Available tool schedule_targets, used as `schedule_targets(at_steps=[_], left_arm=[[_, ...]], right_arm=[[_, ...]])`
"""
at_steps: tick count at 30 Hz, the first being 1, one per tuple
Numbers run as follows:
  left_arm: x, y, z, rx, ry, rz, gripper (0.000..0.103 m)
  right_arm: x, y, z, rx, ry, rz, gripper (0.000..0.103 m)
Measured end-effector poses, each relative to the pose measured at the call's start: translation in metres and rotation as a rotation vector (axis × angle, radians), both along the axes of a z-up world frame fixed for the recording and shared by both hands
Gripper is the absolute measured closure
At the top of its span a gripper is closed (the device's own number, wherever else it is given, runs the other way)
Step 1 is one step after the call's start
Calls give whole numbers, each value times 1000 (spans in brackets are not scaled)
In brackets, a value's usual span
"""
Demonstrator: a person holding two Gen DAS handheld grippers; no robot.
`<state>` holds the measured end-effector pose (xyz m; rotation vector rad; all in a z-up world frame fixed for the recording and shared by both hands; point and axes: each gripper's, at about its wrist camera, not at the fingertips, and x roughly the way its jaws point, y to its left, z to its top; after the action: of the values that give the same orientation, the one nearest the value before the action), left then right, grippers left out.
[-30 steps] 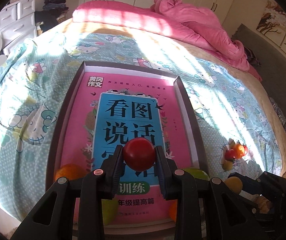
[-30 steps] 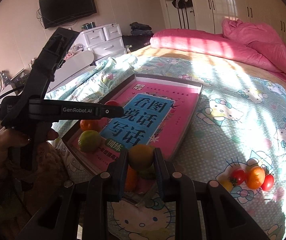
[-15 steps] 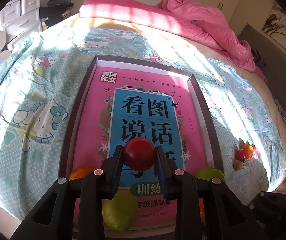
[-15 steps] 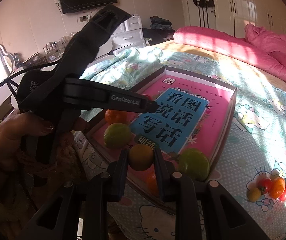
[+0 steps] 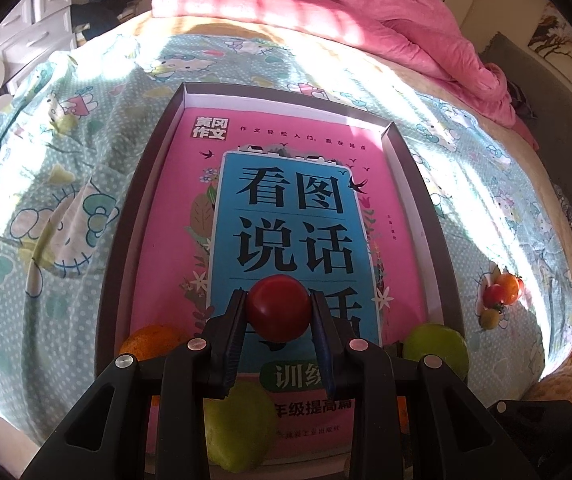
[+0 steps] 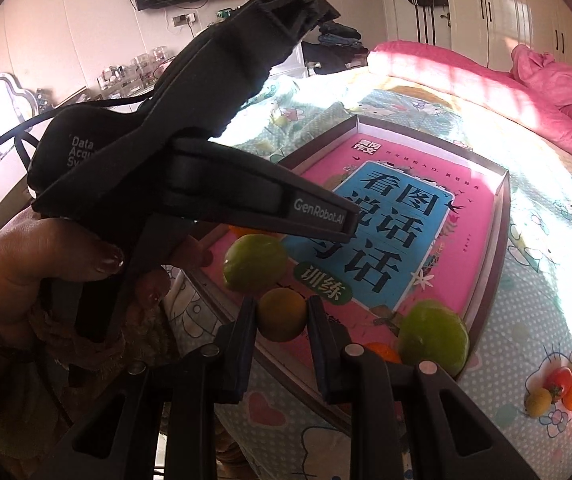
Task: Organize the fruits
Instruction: 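Open the right tool to drop the yellow tomato while the left tool releases the red tomato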
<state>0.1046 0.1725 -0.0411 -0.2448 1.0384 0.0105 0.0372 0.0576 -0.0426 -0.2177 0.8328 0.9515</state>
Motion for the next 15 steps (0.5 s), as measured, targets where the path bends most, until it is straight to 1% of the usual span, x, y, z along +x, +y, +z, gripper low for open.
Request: schedule_targets(at_steps=[6, 9, 15], left_arm=[[1, 2, -2, 1, 5, 9, 70], [2, 3, -1, 25, 3, 12, 70], [2, 5, -3, 24, 12, 17, 70]], right_arm=[[2, 6, -7, -12, 12, 3, 77], [-1, 8, -8, -13, 11, 9, 77], [-5, 15, -14, -30, 12, 17, 77]])
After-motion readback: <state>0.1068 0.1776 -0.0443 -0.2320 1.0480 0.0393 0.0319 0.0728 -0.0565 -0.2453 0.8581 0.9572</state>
